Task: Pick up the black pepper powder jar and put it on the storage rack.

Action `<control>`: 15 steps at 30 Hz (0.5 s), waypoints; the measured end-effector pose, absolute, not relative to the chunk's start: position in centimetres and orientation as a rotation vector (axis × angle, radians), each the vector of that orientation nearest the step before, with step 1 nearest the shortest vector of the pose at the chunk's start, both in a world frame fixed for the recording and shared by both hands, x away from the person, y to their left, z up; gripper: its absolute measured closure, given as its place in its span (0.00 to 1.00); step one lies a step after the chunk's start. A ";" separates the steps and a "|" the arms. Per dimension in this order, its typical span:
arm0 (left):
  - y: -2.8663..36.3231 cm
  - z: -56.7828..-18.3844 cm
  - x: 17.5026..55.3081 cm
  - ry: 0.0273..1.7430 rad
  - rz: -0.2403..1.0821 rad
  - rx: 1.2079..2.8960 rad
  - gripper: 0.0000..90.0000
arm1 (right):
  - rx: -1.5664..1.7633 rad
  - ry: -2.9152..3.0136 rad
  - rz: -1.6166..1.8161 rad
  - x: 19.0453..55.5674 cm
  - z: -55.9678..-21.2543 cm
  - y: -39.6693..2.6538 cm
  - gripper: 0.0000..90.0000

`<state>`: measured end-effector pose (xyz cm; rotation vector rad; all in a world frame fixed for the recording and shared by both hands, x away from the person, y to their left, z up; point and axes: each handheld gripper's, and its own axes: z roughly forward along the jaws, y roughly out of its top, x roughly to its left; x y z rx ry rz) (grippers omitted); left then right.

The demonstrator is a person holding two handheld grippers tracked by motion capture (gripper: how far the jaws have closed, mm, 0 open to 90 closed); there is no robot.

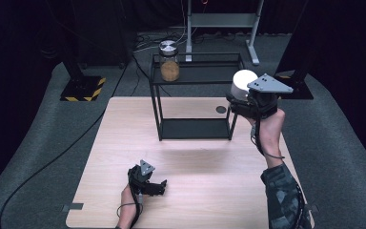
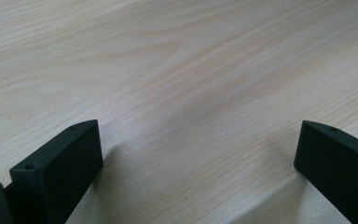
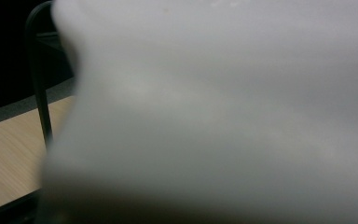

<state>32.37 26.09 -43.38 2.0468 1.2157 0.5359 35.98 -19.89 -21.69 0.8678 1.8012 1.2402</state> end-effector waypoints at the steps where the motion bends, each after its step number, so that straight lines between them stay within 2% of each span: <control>1: 26.1 -43.4 32.4 1.215 0.536 2.048 0.01 | 0.873 1.803 1.236 36.1 -21.5 -19.9 0.33; 15: 26.1 -43.4 32.4 1.211 0.534 2.049 0.00 | 0.873 1.791 1.248 37.0 -19.8 -20.0 0.33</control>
